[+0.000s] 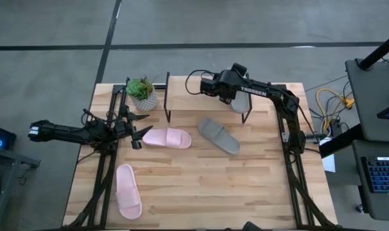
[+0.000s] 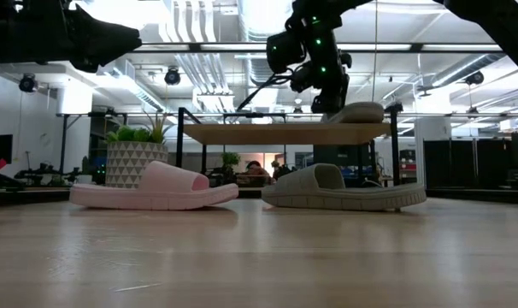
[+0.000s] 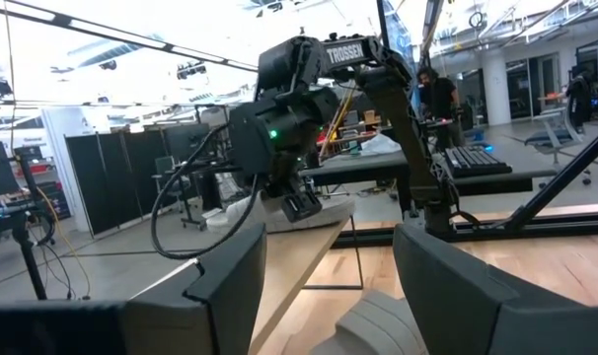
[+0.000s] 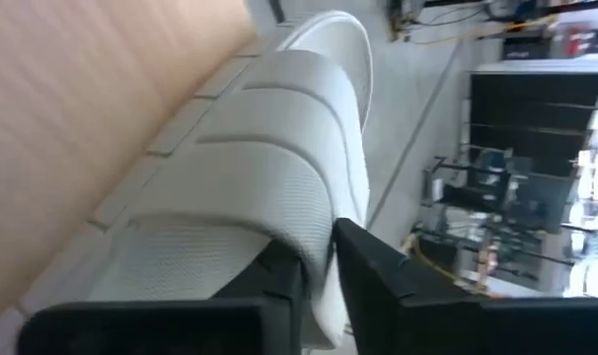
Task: Pick and place slides into the shelf
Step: Put the right gray slide on the shelf, then put the gray slide on the shelf
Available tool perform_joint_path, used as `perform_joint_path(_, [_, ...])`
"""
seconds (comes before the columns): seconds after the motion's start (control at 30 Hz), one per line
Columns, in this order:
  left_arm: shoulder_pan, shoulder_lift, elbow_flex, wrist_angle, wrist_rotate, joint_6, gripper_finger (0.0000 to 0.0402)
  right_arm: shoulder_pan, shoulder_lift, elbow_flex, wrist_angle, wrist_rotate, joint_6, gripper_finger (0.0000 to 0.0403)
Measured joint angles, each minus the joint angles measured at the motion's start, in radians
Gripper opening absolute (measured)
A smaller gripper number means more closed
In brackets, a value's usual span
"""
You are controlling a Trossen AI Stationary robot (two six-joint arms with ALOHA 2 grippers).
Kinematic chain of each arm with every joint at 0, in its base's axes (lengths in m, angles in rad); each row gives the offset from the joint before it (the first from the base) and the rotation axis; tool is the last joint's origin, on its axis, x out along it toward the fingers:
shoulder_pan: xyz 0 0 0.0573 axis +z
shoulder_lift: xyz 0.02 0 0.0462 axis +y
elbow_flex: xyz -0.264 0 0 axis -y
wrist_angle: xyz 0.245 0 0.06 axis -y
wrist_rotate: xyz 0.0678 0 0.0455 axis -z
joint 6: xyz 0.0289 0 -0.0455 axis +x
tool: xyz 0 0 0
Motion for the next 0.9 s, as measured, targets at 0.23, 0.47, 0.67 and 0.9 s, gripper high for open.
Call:
perform_joint_path(0.23, [0.000,0.007,0.000,-0.001,0.000,0.000,0.0208,0.001,0.000,0.011,-0.003,-0.022,-0.005,0.0137])
perform_joint_path(0.47, [0.000,0.005,0.000,-0.009,0.000,0.000,0.0208,0.003,-0.002,0.032,-0.006,-0.046,-0.010,0.0193])
perform_joint_path(0.67, [0.000,0.006,0.000,-0.017,0.000,0.000,0.0208,0.013,-0.010,0.089,-0.005,-0.120,-0.028,0.0211])
perform_joint_path(0.9, [0.000,0.007,0.000,-0.024,0.000,0.000,0.0208,0.023,-0.021,0.139,-0.005,-0.164,-0.083,0.0213])
